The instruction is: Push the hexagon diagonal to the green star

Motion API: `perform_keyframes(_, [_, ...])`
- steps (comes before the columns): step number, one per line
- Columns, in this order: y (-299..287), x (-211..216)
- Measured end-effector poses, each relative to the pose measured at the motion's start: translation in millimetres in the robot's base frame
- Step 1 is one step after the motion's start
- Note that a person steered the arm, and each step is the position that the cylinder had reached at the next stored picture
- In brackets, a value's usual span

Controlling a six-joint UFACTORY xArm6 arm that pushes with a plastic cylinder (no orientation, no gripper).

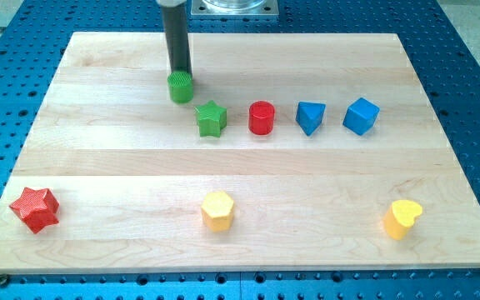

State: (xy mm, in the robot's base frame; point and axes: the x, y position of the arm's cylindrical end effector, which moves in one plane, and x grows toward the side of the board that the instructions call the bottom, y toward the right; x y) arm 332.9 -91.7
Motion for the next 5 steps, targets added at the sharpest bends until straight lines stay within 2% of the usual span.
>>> perform_keyframes(1, [3,36])
perform_keyframes(2, [5,32])
perform_keyframes(4, [-56,45])
perform_keyframes(5, [-78,88])
